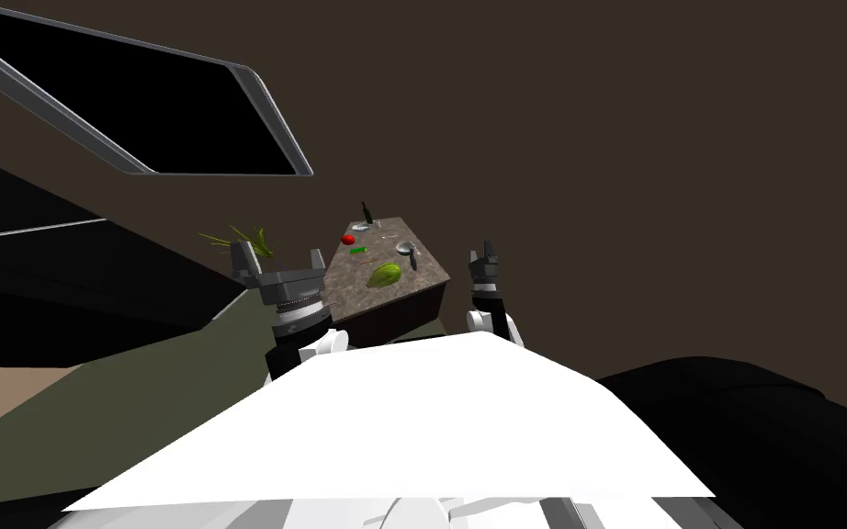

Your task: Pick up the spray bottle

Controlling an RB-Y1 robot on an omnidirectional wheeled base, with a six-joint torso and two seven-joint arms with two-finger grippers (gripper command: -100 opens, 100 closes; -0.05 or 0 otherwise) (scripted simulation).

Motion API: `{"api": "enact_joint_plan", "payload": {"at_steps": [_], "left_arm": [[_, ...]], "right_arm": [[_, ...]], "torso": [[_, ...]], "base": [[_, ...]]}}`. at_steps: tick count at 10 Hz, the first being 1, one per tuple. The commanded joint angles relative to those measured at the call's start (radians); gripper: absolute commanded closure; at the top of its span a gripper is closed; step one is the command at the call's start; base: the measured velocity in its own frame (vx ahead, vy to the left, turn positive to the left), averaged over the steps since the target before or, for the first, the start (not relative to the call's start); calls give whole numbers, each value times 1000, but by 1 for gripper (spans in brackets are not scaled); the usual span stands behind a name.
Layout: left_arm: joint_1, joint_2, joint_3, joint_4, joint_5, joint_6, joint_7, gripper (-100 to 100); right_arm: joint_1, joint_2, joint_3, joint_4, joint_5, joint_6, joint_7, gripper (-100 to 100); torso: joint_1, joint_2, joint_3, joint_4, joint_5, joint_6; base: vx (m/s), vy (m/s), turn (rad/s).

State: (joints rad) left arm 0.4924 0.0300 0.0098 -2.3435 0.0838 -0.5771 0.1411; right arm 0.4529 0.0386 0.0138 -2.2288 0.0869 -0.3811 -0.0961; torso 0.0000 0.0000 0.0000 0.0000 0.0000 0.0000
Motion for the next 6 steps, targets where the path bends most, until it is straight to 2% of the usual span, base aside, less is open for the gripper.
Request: {"api": "enact_joint_plan", "payload": {"at_steps": [1, 6], "left_arm": [[0, 0, 0, 0, 0, 0, 0, 0], [0, 0, 0, 0, 0, 0, 0, 0]], "right_arm": [[1, -40, 3, 3, -4, 8, -3, -100], [7, -182, 21, 15, -26, 55, -24, -100]], "torso": [[0, 0, 0, 0, 0, 0], [1, 0, 0, 0, 0, 0]], "base": [[1, 7, 57], [4, 19, 91]]}}
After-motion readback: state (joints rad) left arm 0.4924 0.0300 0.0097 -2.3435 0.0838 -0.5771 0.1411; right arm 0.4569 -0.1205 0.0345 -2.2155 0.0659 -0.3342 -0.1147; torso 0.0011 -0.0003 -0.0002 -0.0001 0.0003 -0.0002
